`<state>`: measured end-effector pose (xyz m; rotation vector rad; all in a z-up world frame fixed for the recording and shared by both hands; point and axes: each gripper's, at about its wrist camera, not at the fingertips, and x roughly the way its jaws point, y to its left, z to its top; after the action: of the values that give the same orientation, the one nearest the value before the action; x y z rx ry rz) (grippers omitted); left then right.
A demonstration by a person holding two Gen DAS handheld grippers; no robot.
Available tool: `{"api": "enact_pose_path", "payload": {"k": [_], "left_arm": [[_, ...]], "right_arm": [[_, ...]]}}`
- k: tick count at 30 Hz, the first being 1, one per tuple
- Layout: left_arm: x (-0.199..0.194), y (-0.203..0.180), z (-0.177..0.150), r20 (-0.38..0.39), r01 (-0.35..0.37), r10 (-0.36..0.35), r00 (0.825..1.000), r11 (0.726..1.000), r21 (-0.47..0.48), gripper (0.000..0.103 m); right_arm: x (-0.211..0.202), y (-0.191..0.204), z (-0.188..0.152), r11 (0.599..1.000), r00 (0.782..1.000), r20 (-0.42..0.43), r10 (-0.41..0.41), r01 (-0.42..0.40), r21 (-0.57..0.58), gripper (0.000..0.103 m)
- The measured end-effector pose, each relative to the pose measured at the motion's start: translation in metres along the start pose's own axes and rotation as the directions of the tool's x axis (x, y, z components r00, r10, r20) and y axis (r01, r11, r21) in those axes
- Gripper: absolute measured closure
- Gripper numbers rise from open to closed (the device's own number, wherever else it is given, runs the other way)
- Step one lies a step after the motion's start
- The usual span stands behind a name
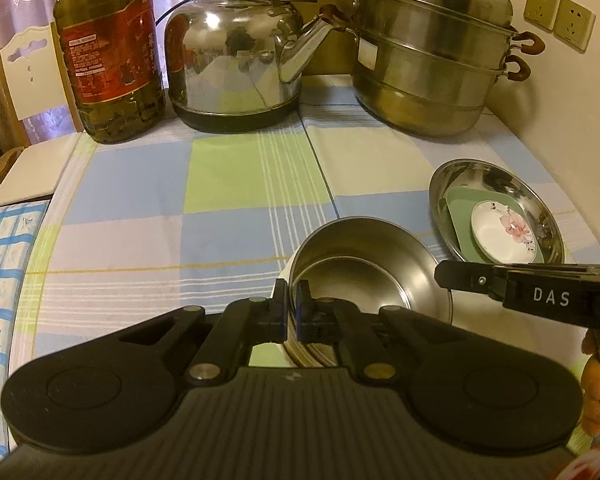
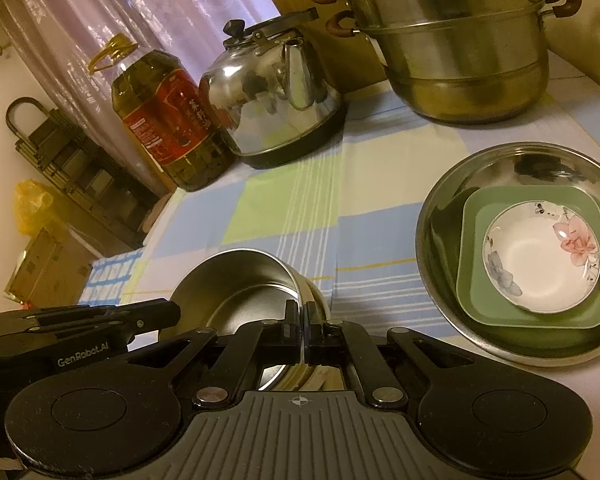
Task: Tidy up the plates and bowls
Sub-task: 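Close both grippers on the rim of the stacked bowls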
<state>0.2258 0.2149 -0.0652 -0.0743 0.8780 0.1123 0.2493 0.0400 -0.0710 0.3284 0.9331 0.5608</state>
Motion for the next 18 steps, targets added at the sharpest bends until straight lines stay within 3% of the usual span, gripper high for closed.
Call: {"api": "enact_pose_path", "payload": {"k": [6,8,9,16,18], "left_arm": [[-0.003,0.001,0.001,0.012,-0.010,0.010,1.000,1.000,-0.019,0.097],[-0.001,0.003,0.001,0.004,-0.006,0.006,1.000,0.999,-0.032,0.096],[0.000,0.004,0.001,0.000,-0.003,0.003,1.000,0.999,-0.036,0.096],[0.007,0.009,0.001,-0.023,0.009,-0.010,1.000,0.998,-0.064,0.093],[0.009,0.010,0.001,-0.030,0.013,-0.015,0.999,0.998,-0.062,0.095]], "right_arm": [[-0.002,0.002,0.005,1.000,1.000,0.011,-0.021,0.021,0.007,0.097],[0.000,0.000,0.005,1.000,1.000,-0.001,-0.026,0.026,0.011,0.074],[0.002,0.001,0.005,0.999,0.999,-0.002,-0.032,0.032,0.013,0.071],[0.013,0.004,0.002,1.000,1.000,-0.012,-0.025,0.025,0.008,0.071],[0.015,0.006,0.002,1.000,1.000,-0.011,-0.029,0.029,0.001,0.075]]}}
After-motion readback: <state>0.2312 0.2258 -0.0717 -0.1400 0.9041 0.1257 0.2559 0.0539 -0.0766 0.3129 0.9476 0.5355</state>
